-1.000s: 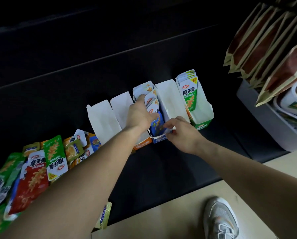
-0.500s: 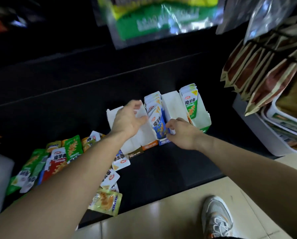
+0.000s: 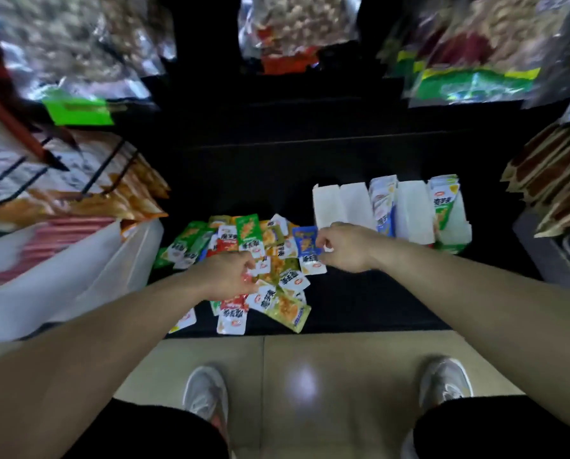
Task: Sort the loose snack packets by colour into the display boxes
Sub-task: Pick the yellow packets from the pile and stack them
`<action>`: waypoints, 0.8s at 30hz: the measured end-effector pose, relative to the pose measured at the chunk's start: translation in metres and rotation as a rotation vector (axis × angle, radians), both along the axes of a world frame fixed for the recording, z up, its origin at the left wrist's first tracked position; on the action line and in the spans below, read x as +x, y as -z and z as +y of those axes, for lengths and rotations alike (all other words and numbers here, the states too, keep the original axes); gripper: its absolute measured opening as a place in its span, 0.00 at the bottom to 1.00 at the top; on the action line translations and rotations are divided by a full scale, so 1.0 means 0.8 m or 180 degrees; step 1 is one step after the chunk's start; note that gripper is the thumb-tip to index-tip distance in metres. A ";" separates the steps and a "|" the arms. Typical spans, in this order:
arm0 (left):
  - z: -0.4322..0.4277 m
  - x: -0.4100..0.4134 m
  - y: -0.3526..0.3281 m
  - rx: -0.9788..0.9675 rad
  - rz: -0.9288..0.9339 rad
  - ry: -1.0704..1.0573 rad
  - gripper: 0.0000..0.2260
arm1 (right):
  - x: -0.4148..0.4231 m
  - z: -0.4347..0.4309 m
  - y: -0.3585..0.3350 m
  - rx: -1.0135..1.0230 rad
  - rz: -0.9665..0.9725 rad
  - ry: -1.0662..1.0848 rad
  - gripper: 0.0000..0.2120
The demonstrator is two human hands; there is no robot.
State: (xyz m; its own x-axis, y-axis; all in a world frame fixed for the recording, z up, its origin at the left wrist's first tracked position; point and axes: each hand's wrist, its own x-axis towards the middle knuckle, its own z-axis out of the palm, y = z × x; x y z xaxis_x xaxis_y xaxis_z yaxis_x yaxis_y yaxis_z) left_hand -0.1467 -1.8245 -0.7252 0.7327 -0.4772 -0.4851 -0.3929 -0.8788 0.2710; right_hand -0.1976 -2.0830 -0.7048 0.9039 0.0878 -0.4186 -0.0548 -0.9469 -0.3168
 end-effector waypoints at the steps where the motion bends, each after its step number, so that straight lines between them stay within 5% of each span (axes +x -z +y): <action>1: 0.018 -0.004 0.009 0.0057 0.0074 0.0013 0.23 | -0.005 0.015 0.020 -0.0038 0.0090 -0.0061 0.19; 8: 0.133 -0.048 0.090 -0.0038 0.0423 -0.0373 0.17 | -0.020 0.105 0.178 -0.0152 0.0575 -0.0113 0.26; 19: 0.156 -0.025 0.165 -0.0366 0.0679 -0.0984 0.10 | -0.007 0.148 0.282 -0.0600 -0.0122 0.0498 0.37; 21: 0.147 -0.022 0.172 -0.0448 0.0786 -0.1070 0.11 | -0.005 0.139 0.279 -0.0224 -0.0053 0.0592 0.32; 24: 0.131 -0.016 0.175 -0.0532 0.0972 -0.1310 0.18 | -0.007 0.127 0.261 0.1369 0.0265 0.1119 0.08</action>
State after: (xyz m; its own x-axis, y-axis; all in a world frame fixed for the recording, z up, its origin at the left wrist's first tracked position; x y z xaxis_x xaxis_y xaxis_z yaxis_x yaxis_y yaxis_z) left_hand -0.1598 -1.7198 -0.8655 0.7129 -0.2694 -0.6475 0.0934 -0.8786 0.4683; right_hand -0.2035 -1.9811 -0.9133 0.8751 -0.0343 -0.4827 -0.3851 -0.6535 -0.6516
